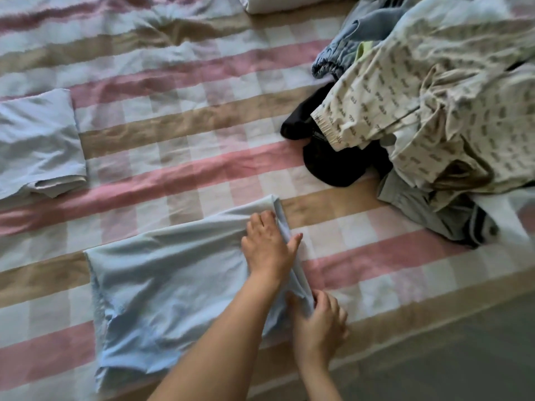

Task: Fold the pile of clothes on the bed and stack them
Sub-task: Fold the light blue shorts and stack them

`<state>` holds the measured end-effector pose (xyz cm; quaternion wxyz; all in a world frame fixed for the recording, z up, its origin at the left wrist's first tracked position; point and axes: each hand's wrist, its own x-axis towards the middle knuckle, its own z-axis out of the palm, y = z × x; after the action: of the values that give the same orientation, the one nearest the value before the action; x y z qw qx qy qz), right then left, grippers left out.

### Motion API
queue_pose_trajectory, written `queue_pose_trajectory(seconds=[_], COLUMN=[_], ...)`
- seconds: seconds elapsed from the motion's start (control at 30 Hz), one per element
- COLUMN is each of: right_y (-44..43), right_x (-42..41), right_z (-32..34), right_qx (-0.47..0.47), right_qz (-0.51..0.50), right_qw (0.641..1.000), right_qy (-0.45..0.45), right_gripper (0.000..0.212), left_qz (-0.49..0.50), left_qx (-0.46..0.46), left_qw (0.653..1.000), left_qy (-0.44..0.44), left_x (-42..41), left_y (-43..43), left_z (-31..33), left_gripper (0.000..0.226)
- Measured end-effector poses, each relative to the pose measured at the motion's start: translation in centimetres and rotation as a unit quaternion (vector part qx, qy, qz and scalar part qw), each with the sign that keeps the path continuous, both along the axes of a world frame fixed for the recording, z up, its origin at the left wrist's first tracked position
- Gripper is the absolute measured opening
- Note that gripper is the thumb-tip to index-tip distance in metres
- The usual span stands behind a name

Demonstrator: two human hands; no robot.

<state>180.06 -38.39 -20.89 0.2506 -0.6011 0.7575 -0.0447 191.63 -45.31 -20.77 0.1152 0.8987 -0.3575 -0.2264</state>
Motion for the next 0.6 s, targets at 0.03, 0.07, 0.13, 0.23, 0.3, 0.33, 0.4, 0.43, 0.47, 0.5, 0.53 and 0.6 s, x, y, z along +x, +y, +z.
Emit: queue_pose_trajectory(seconds=[0.03,0.07,0.13,0.23,0.3,0.33,0.4,0.43,0.47,0.5,0.53,0.6], right_y=[-0.1,-0.1,-0.1,0.0,0.1,0.3,1.0,1.5,2.1,2.6,3.3,5.1], right_x=[0.1,0.2,0.3,0.4,0.5,0.6,1.0,1.4,1.7,2.2,2.8,4.3], right_z=[0.0,0.0,0.0,0.2,0.8,1.1,2.1,2.7,3.2,3.8,4.4,5.3], right_qx=[0.005,0.003,-0.005,-0.006,-0.02,-0.03,-0.049,-0.065,-0.09,-0.118,-0.144,-0.187], right_qz=[-0.011,-0.022,-0.041,-0.053,-0.044,-0.035,-0.012,0.009,0.044,0.087,0.13,0.204], right_qw=[1.0,1.0,0.999,0.998,0.995,0.992,0.978,0.971,0.964,0.955,0.944,0.916], right_qy=[-0.002,-0.009,-0.025,-0.043,-0.083,-0.121,-0.202,-0.229,-0.245,-0.257,-0.267,-0.29], right_gripper=[0.037,0.032,0.023,0.015,0.01,0.01,0.008,0.008,0.007,0.008,0.011,0.018], left_qz=[0.002,0.005,0.021,0.037,0.047,0.061,0.119,0.152,0.183,0.209,0.234,0.273], left_qx=[0.001,-0.004,-0.027,-0.074,-0.109,-0.129,-0.164,-0.184,-0.209,-0.233,-0.253,-0.279], left_qw=[1.0,1.0,0.999,0.996,0.99,0.984,0.961,0.94,0.911,0.871,0.826,0.74], left_qy=[-0.004,-0.006,0.013,0.046,0.081,0.11,0.191,0.243,0.306,0.377,0.446,0.548], left_x=[-0.2,-0.4,-0.2,0.4,1.0,1.2,2.3,3.0,3.9,4.7,5.8,8.3], left_y=[-0.2,-0.3,-0.5,-0.7,-0.5,-0.2,0.6,1.2,2.0,3.0,4.2,6.9], left_z=[-0.1,-0.2,0.0,0.3,0.4,0.5,1.4,2.1,2.8,3.5,4.3,5.7], left_gripper=[0.053,0.046,0.031,0.022,0.023,0.022,0.019,0.018,0.018,0.019,0.021,0.028])
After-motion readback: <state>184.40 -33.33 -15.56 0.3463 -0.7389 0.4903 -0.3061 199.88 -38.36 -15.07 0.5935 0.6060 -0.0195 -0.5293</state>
